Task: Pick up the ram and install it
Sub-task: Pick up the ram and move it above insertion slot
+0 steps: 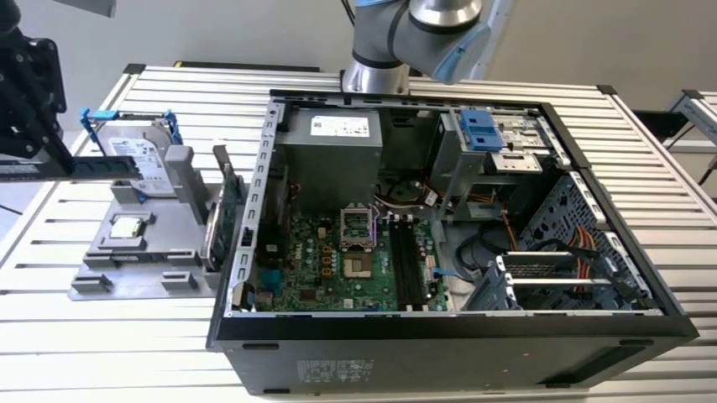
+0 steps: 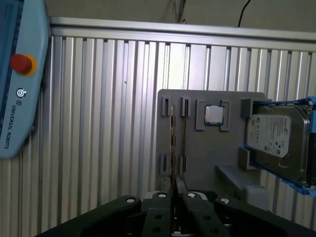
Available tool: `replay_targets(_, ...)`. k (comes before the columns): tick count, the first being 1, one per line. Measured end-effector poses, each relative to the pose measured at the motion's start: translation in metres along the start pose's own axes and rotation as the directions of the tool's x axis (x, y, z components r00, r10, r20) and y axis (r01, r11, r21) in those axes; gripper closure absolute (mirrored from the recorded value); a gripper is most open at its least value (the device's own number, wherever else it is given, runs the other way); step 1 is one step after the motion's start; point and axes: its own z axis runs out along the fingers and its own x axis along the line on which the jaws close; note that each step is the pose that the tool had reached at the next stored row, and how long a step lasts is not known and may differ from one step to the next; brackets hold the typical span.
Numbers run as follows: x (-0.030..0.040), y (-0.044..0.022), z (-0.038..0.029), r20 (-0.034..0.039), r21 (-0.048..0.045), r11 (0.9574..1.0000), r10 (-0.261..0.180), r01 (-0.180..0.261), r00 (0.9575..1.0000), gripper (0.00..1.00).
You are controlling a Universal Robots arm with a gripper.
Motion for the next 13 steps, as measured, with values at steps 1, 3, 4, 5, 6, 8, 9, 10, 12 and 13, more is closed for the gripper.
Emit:
replay_targets(1, 0.0001, -0.0010, 0.0000, -0.0001, -0.0001, 1.0000, 0.000, 0.000, 1.0000, 1.00)
replay_targets(3, 0.0001, -0.0031, 0.0000, 0.0000, -0.0001, 1.0000, 0.000, 0.000, 1.0000, 1.00)
replay_targets(4, 0.0002, -0.0042, 0.0000, 0.0000, 0.0000, 1.0000, 0.000, 0.000, 1.0000, 1.00)
replay_targets(5, 0.0002, -0.0053, 0.0000, 0.0000, 0.0000, 1.0000, 0.000, 0.000, 1.0000, 1.00)
replay_targets(6, 0.0003, -0.0065, 0.0000, 0.0000, 0.0000, 1.0000, 0.000, 0.000, 1.0000, 1.00)
replay_targets(8, 0.0004, -0.0087, 0.0000, 0.0000, 0.0000, 1.0000, 0.000, 0.000, 1.0000, 1.00)
replay_targets(9, 0.0004, -0.0098, 0.0000, 0.0000, 0.0000, 1.0000, 0.000, 0.000, 1.0000, 1.00)
replay_targets(10, 0.0005, -0.0111, -0.0001, 0.0000, 0.0000, 1.0000, 0.000, 0.000, 1.0000, 1.00)
replay_targets(12, 0.0006, -0.0134, 0.0000, 0.0000, 0.0000, 1.0000, 0.000, 0.000, 1.0000, 1.00)
replay_targets(13, 0.0006, -0.0145, -0.0001, 0.0000, 0.0000, 1.0000, 0.000, 0.000, 1.0000, 1.00)
